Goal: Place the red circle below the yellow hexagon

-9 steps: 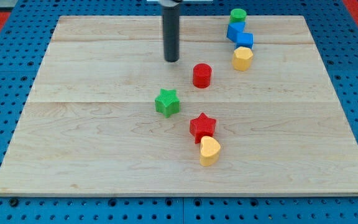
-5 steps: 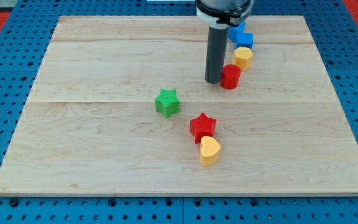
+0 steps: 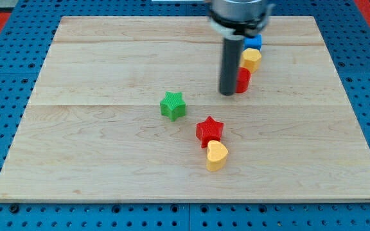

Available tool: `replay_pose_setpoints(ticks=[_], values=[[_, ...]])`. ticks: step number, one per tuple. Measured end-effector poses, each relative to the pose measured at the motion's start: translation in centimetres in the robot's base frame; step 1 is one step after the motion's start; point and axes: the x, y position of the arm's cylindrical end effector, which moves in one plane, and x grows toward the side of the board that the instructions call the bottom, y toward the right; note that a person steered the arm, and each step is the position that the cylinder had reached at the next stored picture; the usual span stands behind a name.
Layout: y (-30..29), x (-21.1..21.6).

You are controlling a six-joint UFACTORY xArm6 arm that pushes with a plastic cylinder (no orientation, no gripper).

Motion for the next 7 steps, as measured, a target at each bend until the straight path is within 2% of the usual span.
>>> replay_pose_setpoints(ticks=[1,3,4,5,6,7], values=[[1.3,-0.4],[-4.5,0.3],[-12.9,-1.8],[-19.1,-0.3],[-19.6,4.9],[-13.6,5.4]])
